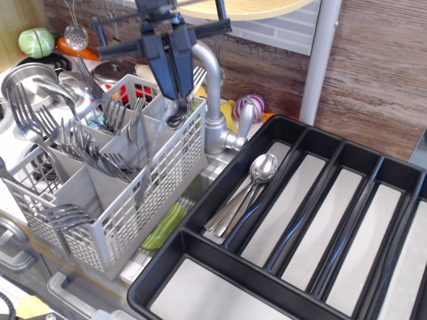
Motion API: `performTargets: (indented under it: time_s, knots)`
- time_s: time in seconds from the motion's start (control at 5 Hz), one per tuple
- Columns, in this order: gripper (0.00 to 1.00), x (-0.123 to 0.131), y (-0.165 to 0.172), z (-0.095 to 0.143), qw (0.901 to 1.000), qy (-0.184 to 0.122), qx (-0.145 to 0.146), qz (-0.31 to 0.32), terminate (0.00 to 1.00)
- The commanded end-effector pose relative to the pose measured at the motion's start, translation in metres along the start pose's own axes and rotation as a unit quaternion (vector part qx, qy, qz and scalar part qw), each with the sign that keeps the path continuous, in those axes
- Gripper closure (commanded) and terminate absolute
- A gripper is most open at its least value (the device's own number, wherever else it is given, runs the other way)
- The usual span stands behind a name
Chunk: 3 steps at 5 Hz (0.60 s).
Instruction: Put small spoon from basket to tray
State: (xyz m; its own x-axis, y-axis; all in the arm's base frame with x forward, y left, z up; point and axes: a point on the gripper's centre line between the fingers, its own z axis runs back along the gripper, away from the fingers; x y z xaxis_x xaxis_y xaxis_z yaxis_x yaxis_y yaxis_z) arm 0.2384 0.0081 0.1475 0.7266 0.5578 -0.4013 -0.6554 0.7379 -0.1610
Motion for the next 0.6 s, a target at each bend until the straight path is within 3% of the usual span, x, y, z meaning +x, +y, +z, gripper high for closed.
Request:
performTargets:
  time_s: [0.0, 0.4]
  knots:
    - [1.0, 0.017, -0.007, -0.013, 0.9977, -0.003, -0.053, -0.042, 0.0]
    - [1.0, 0.034, -0.019, -0.035, 0.9919, 0.012, -0.101, -0.076, 0.0]
